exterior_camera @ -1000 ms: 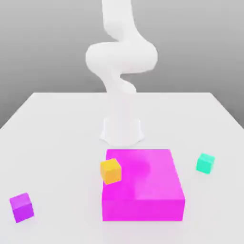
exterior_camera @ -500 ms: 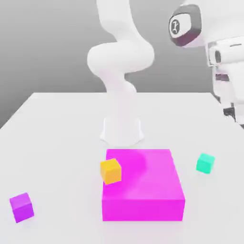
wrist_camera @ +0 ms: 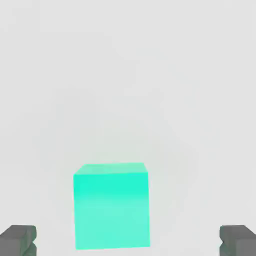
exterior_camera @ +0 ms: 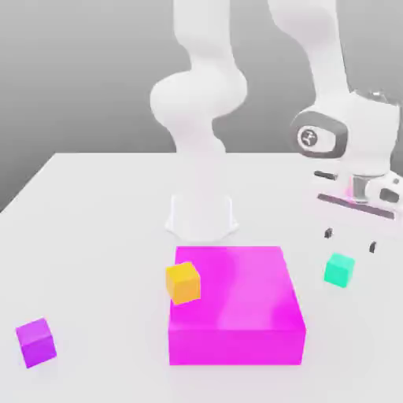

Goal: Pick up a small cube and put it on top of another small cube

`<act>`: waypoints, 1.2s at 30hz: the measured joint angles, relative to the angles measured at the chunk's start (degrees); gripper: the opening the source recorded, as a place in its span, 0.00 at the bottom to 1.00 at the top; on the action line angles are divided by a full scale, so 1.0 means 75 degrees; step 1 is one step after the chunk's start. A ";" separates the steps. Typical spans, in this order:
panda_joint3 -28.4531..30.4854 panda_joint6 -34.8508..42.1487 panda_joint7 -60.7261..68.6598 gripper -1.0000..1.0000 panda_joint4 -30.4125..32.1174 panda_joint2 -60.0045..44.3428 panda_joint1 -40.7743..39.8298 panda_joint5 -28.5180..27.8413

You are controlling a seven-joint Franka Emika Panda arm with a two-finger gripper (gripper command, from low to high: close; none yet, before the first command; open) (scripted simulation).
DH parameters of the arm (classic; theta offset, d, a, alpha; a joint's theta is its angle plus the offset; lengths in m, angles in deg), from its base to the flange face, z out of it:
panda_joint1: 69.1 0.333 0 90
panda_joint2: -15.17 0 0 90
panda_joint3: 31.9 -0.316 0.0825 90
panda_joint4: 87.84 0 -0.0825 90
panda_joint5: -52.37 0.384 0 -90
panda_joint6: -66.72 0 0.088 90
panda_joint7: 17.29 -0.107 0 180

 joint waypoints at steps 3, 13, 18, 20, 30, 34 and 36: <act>0.0299 -0.0662 -0.0139 0.50 -0.0144 -0.0821 0.0226 -0.0227; 0.0452 -0.0938 -0.0152 0.00 -0.0210 -0.1177 0.0373 -0.0245; 0.0156 0.0109 0.0110 0.00 0.0036 0.0112 0.0169 0.0113; 0.0264 0.0567 0.0369 0.00 0.0107 0.0649 -0.0039 0.0167; 0.2596 0.3075 0.3568 0.00 -0.0035 0.3123 -0.2649 -0.1171; 0.3631 0.4067 0.4916 0.00 -0.0104 0.4078 -0.3751 -0.1749; 0.4026 0.4151 0.5374 0.00 -0.0085 0.4189 -0.4061 -0.1913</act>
